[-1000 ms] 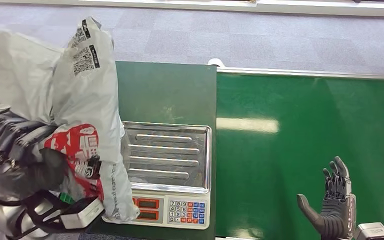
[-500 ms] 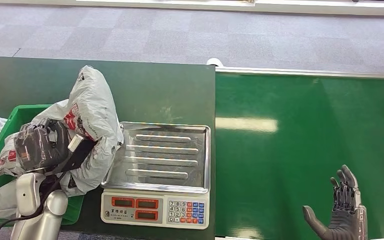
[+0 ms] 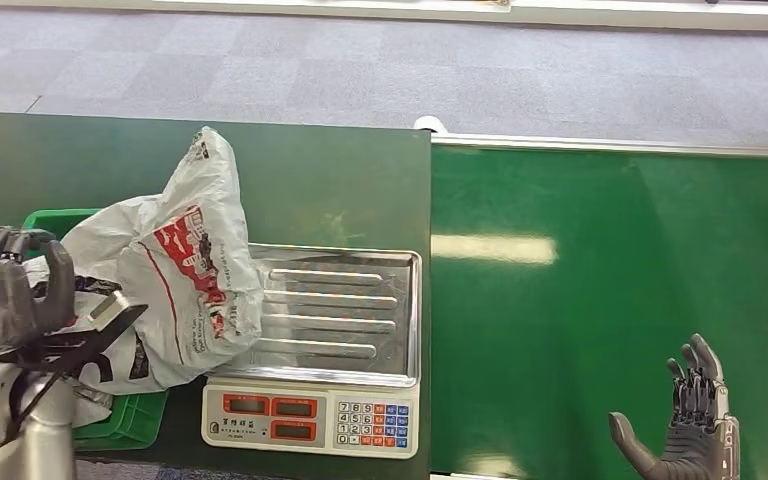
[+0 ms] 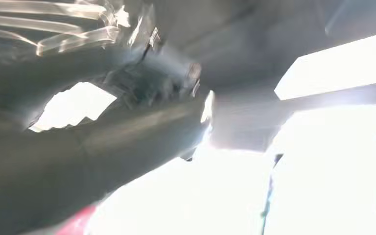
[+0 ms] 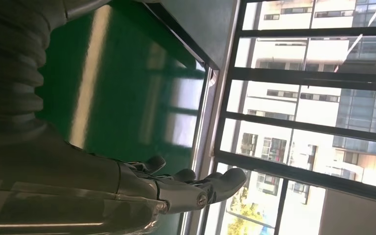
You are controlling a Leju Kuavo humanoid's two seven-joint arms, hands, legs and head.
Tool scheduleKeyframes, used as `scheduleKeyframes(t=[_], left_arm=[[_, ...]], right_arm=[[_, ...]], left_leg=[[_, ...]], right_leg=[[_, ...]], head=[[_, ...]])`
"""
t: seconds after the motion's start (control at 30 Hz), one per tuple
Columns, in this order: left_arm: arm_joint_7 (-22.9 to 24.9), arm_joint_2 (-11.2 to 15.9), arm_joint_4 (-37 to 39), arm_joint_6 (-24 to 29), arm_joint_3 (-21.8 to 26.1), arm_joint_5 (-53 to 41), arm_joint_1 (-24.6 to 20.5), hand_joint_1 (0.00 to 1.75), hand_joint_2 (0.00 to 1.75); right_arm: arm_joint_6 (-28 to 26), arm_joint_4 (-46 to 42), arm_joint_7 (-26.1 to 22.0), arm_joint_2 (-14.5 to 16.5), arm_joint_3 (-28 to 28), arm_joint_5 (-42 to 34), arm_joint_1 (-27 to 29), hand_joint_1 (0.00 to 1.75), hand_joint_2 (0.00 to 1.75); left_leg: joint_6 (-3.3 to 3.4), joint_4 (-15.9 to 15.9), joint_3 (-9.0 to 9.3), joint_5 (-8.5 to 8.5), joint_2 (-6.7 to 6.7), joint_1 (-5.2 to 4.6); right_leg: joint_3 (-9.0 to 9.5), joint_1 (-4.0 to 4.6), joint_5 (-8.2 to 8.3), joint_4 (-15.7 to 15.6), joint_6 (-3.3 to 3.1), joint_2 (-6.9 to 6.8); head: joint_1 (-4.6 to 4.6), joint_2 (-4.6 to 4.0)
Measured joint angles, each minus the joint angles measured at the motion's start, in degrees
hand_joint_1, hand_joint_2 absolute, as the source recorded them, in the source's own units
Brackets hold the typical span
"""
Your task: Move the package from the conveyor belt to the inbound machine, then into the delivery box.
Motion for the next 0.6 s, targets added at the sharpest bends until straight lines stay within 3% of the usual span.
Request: scheduleKeyframes(t=[0.03,0.1,0.27,0.5,0.53,0.57,0.6], left_arm=[[-4.5,-1.1,-2.9,0.0,2.8,1.7,-0.8,1.75,0.0],[-7.3,-2.6,-8.2,0.0,6.6,3.1,-2.0,1.75,0.0],[-6.3,-4.2,-16.8,0.0,10.0,0.8,-3.6,1.75,0.0],[-6.2,-5.1,-20.9,0.0,11.9,-0.8,-4.2,1.75,0.0],[-6.2,-5.2,-21.1,0.0,12.1,-0.9,-4.2,1.68,0.0],[-6.2,-5.3,-21.2,0.0,12.3,-0.9,-4.3,1.34,0.0],[-6.2,-5.3,-21.2,0.0,12.5,-0.5,-4.3,0.91,0.0]], right_arm=[[-0.2,0.0,0.0,0.0,0.0,-0.1,0.0,0.0,1.75],[-0.5,0.0,0.0,0.1,0.0,-0.4,0.1,0.0,1.75],[-0.6,0.0,-0.1,0.1,0.0,-0.8,0.1,0.0,1.75],[-0.4,-0.1,-0.1,0.1,0.0,-0.8,0.1,0.0,1.75],[-0.4,-0.1,0.0,0.1,0.0,-0.8,0.1,0.0,1.75],[-0.3,-0.1,0.0,0.2,0.0,-0.8,0.1,0.0,1.75],[-0.2,-0.1,0.0,0.2,0.0,-0.8,0.1,0.0,1.75]], left_leg=[[0.0,0.0,0.0,0.0,0.02,0.0],[0.0,0.0,0.01,-0.01,0.04,-0.01],[0.0,0.0,0.01,0.0,-0.02,0.0],[0.0,0.0,0.04,0.0,0.03,0.0],[0.0,0.0,0.04,0.0,0.03,-0.01],[0.0,0.0,0.04,0.0,0.03,-0.01],[0.0,0.0,0.04,0.0,0.03,-0.01]], right_leg=[[-0.02,0.0,0.0,0.0,0.0,0.01],[-0.05,-0.01,0.0,0.0,0.0,0.03],[-0.03,0.0,0.0,0.0,0.0,0.0],[-0.01,0.0,0.0,0.0,0.0,0.01],[-0.01,0.0,0.0,0.0,0.0,0.01],[-0.01,-0.01,0.0,0.0,0.0,0.01],[-0.01,-0.01,0.0,0.0,0.0,0.01]], head=[[-0.01,0.0],[-0.03,0.0],[-0.02,0.0],[-0.01,0.0],[-0.02,0.0],[-0.02,0.0],[-0.01,0.0]])
